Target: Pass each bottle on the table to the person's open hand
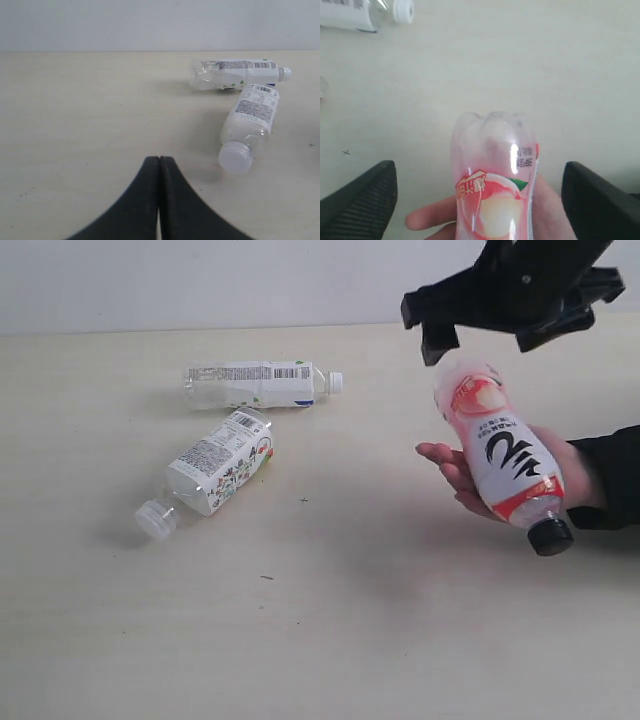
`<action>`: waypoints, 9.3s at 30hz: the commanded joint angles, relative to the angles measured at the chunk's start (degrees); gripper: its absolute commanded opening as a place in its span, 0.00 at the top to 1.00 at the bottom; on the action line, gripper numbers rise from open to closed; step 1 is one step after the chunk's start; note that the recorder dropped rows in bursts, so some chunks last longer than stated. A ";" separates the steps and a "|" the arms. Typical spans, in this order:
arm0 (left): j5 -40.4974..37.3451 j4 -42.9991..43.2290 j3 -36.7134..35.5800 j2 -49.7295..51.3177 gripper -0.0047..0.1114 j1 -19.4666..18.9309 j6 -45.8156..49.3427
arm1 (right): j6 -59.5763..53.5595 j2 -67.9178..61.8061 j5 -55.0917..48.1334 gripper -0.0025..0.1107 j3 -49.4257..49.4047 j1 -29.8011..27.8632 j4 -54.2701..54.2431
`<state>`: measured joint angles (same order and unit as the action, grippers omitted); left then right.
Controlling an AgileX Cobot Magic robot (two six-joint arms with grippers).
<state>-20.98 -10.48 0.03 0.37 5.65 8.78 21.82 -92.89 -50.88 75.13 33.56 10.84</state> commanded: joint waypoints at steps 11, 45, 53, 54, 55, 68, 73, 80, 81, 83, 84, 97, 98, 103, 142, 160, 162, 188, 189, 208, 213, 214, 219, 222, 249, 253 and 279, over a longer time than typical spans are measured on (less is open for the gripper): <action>0.32 -0.61 -0.03 -0.37 0.96 0.27 -0.19 | -11.79 21.96 -4.77 0.24 -3.07 -0.25 -6.03; 0.32 -0.61 -0.03 -0.37 0.96 0.27 -0.19 | -32.66 56.05 1.53 0.24 -17.76 -0.25 -25.48; 0.32 -0.61 -0.03 -0.37 0.96 0.27 -0.19 | -33.72 56.05 1.04 0.24 -17.76 -0.25 -25.37; 0.32 -0.61 -0.03 -0.37 0.96 0.27 -0.19 | -33.72 56.05 0.84 0.25 -17.76 -0.25 -25.37; 0.32 -0.61 -0.03 -0.37 0.96 0.27 -0.19 | -33.72 56.05 0.65 0.27 -17.76 -0.25 -25.27; 0.32 -0.61 -0.03 -0.37 0.96 0.27 -0.19 | -34.61 56.05 0.03 0.98 -17.76 -0.25 -25.27; 0.32 -0.61 -0.03 -0.37 0.96 0.27 -0.19 | -34.61 56.05 0.03 0.98 -17.76 -0.25 -25.27; 0.32 -0.61 -0.03 -0.37 0.96 0.27 -0.19 | -34.61 55.93 -1.39 0.98 -17.76 -0.25 -25.27; 0.32 -0.61 -0.03 -0.37 0.96 0.27 -0.19 | -34.61 55.65 -2.30 0.98 -17.76 -0.25 -25.27; 0.32 -0.61 -0.03 -0.37 0.96 0.27 -0.19 | -33.69 54.61 -3.86 0.98 -17.76 -0.25 -25.27; 0.32 -0.61 -0.03 -0.37 0.96 0.27 -0.19 | -33.46 53.50 -5.39 0.98 -17.76 -0.25 -25.13; 0.32 -0.61 -0.03 -0.37 0.96 0.27 -0.19 | -33.03 36.57 -11.78 0.98 -17.76 -0.25 -25.51; 0.32 -0.61 -0.03 -0.37 0.96 0.27 -0.19 | -33.03 36.00 -11.96 0.98 -17.76 -0.25 -25.51; 0.32 -0.61 -0.03 -0.37 0.96 0.27 -0.19 | -33.03 35.57 -12.02 0.98 -17.76 -0.25 -25.51; 0.32 -0.61 -0.03 -0.37 0.96 0.27 -0.19 | -35.13 63.00 23.73 0.98 -41.21 -0.25 -33.21; 0.32 -0.61 -0.03 -0.37 0.96 0.27 -0.19 | -33.61 69.42 22.30 0.98 -43.34 -0.25 -33.62; 0.32 -0.61 -0.03 -0.37 0.96 0.27 -0.19 | -33.61 69.42 22.30 0.98 -43.34 -0.25 -33.62; 8.51 -3.92 -0.03 -0.37 0.96 0.26 0.05 | -33.61 69.42 21.62 0.98 -43.34 -0.25 -33.62; 10.73 -8.14 -0.03 -0.37 0.96 0.26 -0.55 | -33.61 69.42 21.50 0.98 -43.34 -0.25 -33.62; 42.62 -10.33 14.01 9.78 0.96 0.26 -16.28 | -33.61 69.42 21.50 0.98 -43.34 -0.25 -33.62; 25.92 -6.00 33.43 32.19 0.96 0.26 -13.27 | -33.61 69.42 21.50 0.98 -43.34 -0.25 -33.62; 21.47 -5.08 37.88 36.21 0.96 0.26 -13.00 | -33.61 69.42 21.50 0.98 -43.34 -0.25 -33.62; -28.52 -3.25 68.41 72.98 0.96 0.39 -3.75 | -33.61 69.42 21.50 0.98 -43.34 -0.25 -33.62; -42.44 -0.54 76.90 86.10 0.96 3.37 0.34 | -33.61 69.42 21.50 0.98 -43.34 -0.25 -33.62; -33.87 15.71 87.22 114.18 0.11 25.63 2.19 | -33.61 69.42 21.50 0.98 -43.34 -0.25 -33.62; -33.75 15.71 87.22 115.75 0.12 25.63 3.08 | -33.61 69.42 21.50 0.98 -43.34 -0.25 -33.62; -32.47 15.71 87.22 122.04 0.70 25.63 2.96 | -33.61 69.42 21.50 0.98 -43.34 -0.25 -33.62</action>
<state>-53.36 5.43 86.79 122.68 30.98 11.93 -11.70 -23.86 -29.64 31.83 33.56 -22.64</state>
